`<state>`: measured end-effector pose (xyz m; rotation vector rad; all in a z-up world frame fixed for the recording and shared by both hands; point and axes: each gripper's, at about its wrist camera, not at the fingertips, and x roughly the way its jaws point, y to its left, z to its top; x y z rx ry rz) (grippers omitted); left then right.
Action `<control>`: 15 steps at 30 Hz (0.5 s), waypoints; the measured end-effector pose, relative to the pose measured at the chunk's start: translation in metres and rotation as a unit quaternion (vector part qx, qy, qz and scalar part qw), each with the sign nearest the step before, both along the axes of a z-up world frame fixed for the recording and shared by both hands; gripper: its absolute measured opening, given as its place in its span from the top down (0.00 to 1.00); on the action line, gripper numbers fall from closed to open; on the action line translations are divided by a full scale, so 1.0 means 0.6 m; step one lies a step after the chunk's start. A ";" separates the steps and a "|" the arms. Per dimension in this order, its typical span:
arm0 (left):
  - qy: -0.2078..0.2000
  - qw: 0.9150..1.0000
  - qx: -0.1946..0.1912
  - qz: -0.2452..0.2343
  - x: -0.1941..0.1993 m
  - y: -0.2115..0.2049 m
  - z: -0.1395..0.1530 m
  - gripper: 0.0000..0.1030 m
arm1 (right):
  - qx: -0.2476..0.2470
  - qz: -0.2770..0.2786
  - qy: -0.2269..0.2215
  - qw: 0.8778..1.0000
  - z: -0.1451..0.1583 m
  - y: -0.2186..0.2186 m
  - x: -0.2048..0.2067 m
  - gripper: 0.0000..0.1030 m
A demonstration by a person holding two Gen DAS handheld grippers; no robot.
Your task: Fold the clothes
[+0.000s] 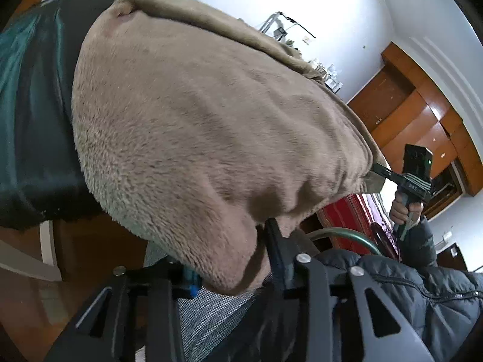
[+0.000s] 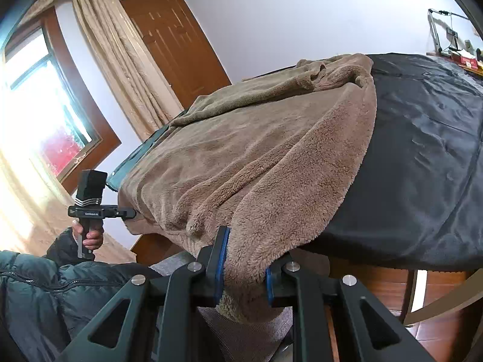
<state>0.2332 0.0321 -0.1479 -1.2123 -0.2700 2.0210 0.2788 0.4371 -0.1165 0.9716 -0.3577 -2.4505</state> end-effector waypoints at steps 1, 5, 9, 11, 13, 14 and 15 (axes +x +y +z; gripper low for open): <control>-0.003 1.000 0.003 0.002 -0.004 -0.001 -0.002 0.58 | -0.001 0.001 -0.001 1.000 0.000 0.000 0.000 0.80; -0.008 1.000 0.017 0.000 -0.006 0.002 -0.003 0.68 | 0.011 -0.001 -0.015 1.000 -0.009 -0.006 -0.010 0.80; 0.025 0.999 0.025 -0.021 0.022 0.015 0.027 0.90 | 0.011 -0.001 0.016 1.000 -0.001 -0.014 -0.002 0.80; 0.046 0.998 0.033 -0.031 0.039 0.019 0.048 0.90 | -0.002 0.000 0.037 0.999 0.011 -0.014 0.003 0.80; 0.066 0.996 0.045 -0.033 0.046 0.014 0.073 0.90 | -0.021 0.001 0.061 0.998 0.025 -0.011 0.006 0.80; 0.075 0.995 0.052 -0.033 0.049 0.011 0.085 0.90 | -0.035 0.000 0.076 0.996 0.036 -0.008 0.006 0.80; 0.084 0.994 0.058 -0.033 0.052 0.008 0.097 0.90 | -0.046 0.000 0.086 0.995 0.044 -0.005 0.004 0.80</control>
